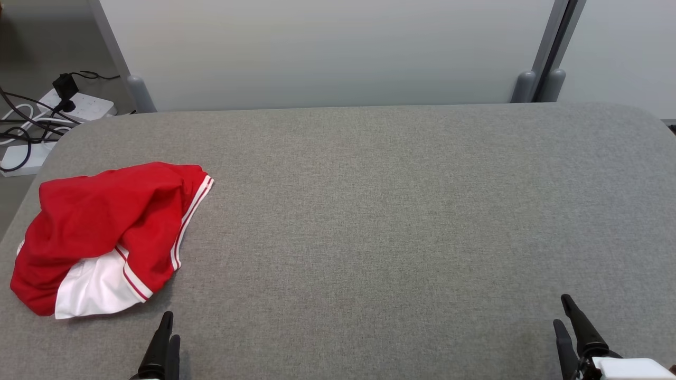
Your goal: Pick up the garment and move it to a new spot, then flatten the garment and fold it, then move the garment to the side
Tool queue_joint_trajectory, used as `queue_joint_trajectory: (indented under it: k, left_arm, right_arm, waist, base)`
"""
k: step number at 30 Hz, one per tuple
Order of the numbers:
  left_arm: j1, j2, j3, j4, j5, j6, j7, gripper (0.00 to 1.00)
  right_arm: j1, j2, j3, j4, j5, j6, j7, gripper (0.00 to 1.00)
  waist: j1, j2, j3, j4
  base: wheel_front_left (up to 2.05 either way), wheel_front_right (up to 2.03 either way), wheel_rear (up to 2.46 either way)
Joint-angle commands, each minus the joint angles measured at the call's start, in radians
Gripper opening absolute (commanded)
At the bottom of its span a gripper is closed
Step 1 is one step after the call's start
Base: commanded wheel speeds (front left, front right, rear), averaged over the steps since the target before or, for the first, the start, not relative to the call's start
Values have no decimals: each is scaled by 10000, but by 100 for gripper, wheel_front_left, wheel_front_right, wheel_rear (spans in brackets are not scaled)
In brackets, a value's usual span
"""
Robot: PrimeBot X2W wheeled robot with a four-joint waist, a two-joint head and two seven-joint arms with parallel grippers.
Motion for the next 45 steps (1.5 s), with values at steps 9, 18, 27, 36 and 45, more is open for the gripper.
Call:
queue_joint_trajectory:
  k: [9, 18, 27, 36, 45]
  left_arm:
    - [-695, 531, -330, -269, 803, -11, -418, 100]
    - [-991, 811, -460, -298, 2016, -17, -682, 100]
    - [-1242, 1021, -518, -347, 3301, -24, -946, 100]
    - [-1480, 1241, -595, -417, 4367, -30, -1210, 100]
    - [-1680, 1493, -686, -483, 5322, -36, -1474, 100]
  right_arm:
    - [-825, -120, 316, -123, -1113, 16, -364, 100]
    - [-1176, -154, 527, -52, -2448, 19, -629, 100]
    - [-1492, -188, 722, -40, -3797, 23, -892, 100]
    - [-1810, -221, 960, -17, -4966, 27, -1156, 100]
    - [-2132, -255, 1150, -9, -6119, 30, -1420, 100]
  waist:
    - [-2, -1, -2, -15]
    - [-2, -1, 21, -29]
    - [-2, -1, 44, -48]
    - [-2, -1, 69, -64]
    - [-2, -1, 116, -93]
  base:
    - [0, 0, 0]
    - [0, 0, 0]
    - [0, 0, 0]
    - [0, 0, 0]
    - [0, 0, 0]
